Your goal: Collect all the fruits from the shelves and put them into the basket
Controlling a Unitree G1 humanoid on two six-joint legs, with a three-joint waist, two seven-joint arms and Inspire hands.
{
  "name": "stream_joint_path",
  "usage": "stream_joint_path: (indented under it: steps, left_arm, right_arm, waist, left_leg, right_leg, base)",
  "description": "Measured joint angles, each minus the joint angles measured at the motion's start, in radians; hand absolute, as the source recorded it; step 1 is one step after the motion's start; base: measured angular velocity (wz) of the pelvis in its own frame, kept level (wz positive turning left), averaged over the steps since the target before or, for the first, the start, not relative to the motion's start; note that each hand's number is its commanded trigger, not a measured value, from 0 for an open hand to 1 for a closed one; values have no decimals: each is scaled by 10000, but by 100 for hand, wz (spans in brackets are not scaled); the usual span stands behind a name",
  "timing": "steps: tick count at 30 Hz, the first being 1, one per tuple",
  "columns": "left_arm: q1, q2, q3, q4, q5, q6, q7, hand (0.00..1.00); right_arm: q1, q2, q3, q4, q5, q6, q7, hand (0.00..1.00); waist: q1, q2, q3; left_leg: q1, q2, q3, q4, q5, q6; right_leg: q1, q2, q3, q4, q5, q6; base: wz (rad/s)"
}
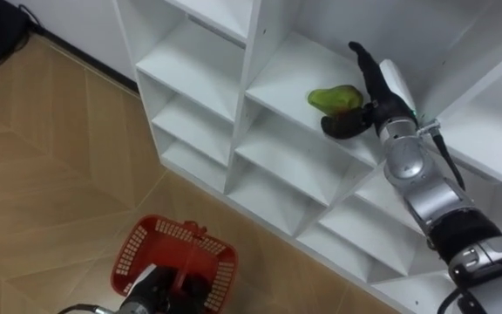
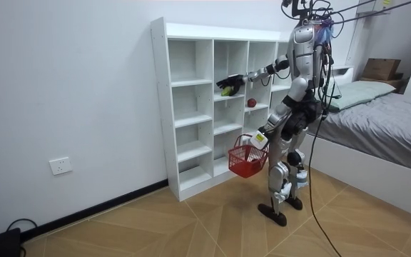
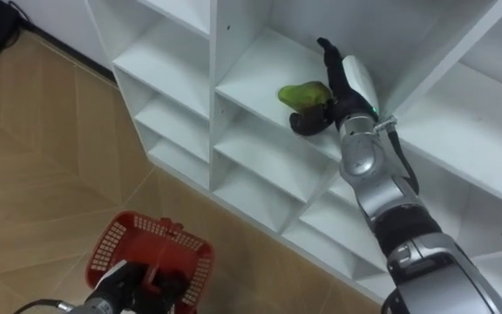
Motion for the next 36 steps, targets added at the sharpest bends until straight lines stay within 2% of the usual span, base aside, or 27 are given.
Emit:
stream_joint_path:
  steps: [13, 23, 24, 25, 26, 27, 28, 29, 30, 32, 36]
  left_arm:
    - [10, 123, 3, 1, 0, -38, 9, 100]
    - [10, 102, 8, 1, 3, -49, -106, 100]
    - [10, 100, 8, 1, 3, -50, -105, 100]
    - [10, 100, 7, 1, 3, -52, -102, 100]
    - [10, 98, 6, 1, -3, -54, -100, 100]
    - [9, 93, 6, 1, -5, -56, -99, 100]
    - [10, 80, 6, 2, -6, -57, -97, 100]
    - [9, 59, 6, 2, -6, -57, -97, 100]
    - [2, 46, 6, 2, -5, -60, -96, 100]
    - [-2, -21, 3, 12, -4, -64, -95, 100]
    - [-8, -43, 4, 45, -5, -66, -94, 100]
  right_arm:
    - [-6, 6, 29, 361, 518, 8, 813, 0]
    - [-5, 7, 10, 311, 506, -25, 928, 0]
    - [-5, 7, 10, 309, 505, -33, 935, 10]
    - [-5, 7, 10, 308, 505, -43, 969, 26]
    - [-6, 7, -3, 295, 492, -46, 989, 55]
    - [-9, 6, -15, 283, 472, -54, 996, 64]
    - [-15, 5, -25, 270, 443, -91, 995, 81]
    - [-16, 5, -44, 259, 424, -154, 940, 92]
    - [-18, 5, -78, 250, 419, -200, 870, 97]
    - [-34, 10, -224, 217, 414, -296, 641, 100]
    - [-39, 17, -233, 213, 425, -316, 532, 100]
  waist:
    - [73, -31, 10]
    - [12, -4, 27]
    - [8, 0, 30]
    - [4, 4, 31]
    - [-1, 33, 51]
    - [-7, 33, 50]
    - [-17, 39, 50]
    - [-28, 63, 43]
    - [-29, 68, 40]
    - [-24, 122, 50]
    - [-25, 162, 53]
  left_leg:
    - [-7, 5, 44, 3, 15, 17]
    - [-39, 0, 26, 21, 15, 18]
    - [-39, -1, 26, 21, 15, 18]
    - [-39, -1, 25, 22, 15, 18]
    - [-48, 1, 26, 31, 15, 18]
    - [-59, 1, 26, 46, 15, 18]
    - [-81, 3, 25, 76, 15, 17]
    - [-128, 5, 21, 79, 15, 18]
    - [-154, 5, 21, 82, 15, 18]
    - [-185, 5, 21, 88, 20, 23]
    - [-186, 4, 21, 86, 20, 23]
  right_leg:
    - [34, 39, 93, -166, 44, 1]
    - [22, 42, 69, -177, 47, 4]
    - [22, 42, 69, -177, 47, 5]
    - [22, 42, 69, -177, 47, 4]
    - [8, 40, 64, -170, 49, 2]
    - [-2, 38, 55, -164, 50, 0]
    - [-20, 35, 27, -160, 59, -8]
    - [-54, 32, 1, -155, 67, -13]
    - [-80, 32, -2, -144, 70, -15]
    - [-107, 27, -22, -139, 88, -16]
    - [-108, 25, -44, -138, 89, -15]
  base:
    - [0]
    - [0]
    - [0]
    - [0]
    - [0]
    - [0]
    - [0]
    - [0]
    - [0]
    - [0]
    - [0]
